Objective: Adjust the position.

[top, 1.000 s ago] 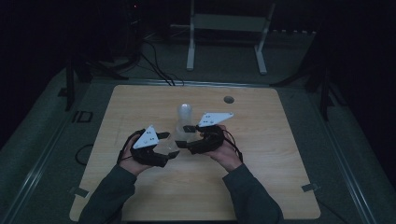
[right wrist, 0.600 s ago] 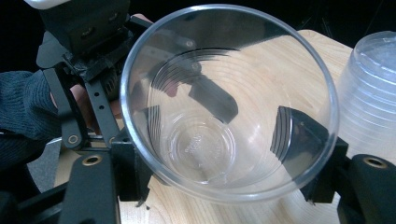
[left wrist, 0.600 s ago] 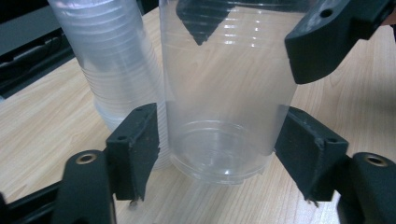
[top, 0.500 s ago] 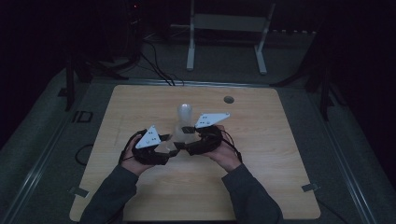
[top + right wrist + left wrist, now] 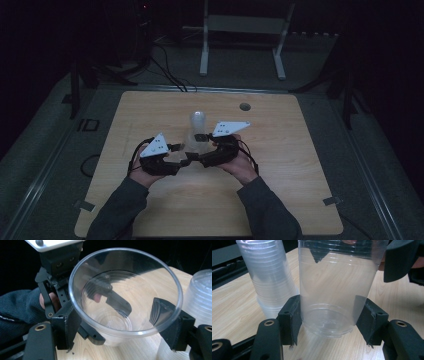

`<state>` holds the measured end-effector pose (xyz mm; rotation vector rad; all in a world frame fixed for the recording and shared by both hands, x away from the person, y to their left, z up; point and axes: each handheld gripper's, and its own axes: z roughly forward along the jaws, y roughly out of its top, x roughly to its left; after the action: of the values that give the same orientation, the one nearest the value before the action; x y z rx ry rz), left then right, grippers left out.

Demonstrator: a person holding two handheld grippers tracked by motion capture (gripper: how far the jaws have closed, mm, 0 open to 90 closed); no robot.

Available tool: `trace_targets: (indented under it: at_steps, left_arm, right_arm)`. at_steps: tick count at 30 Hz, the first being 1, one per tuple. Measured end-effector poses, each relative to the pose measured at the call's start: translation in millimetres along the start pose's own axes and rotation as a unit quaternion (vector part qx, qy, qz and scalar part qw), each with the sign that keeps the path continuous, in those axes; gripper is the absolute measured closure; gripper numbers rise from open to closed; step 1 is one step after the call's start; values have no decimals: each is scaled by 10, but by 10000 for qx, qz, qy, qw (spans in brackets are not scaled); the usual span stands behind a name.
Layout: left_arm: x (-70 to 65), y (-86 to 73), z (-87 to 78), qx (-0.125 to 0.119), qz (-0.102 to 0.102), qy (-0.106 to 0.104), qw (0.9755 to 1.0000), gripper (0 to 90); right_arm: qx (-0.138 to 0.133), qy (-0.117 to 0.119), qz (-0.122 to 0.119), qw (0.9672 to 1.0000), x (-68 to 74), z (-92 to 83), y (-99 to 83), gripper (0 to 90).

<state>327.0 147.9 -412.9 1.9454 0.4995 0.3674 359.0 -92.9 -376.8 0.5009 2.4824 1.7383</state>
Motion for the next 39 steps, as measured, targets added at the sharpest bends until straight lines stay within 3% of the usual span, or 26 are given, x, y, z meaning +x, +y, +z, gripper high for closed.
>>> trace_targets:
  at_steps: [11, 23, 33, 39]
  left_arm:
    - [14, -13, 3, -275, -208, -209, 9992, 411]
    - [15, -34, 40, -605, -475, -498, 9958, 411]
    - [13, -56, 68, -828, -635, -737, 9918, 413]
    - [12, -64, 73, -864, -663, -781, 9910, 414]
  right_arm:
    - [-443, 27, 32, 9990, 2, -36, -4, 254]
    - [-890, 177, 110, 9958, -11, -58, -2, 260]
    - [-1111, 370, 217, 9929, -20, -67, -2, 258]
    - [-1156, 413, 232, 9922, -25, -64, 0, 258]
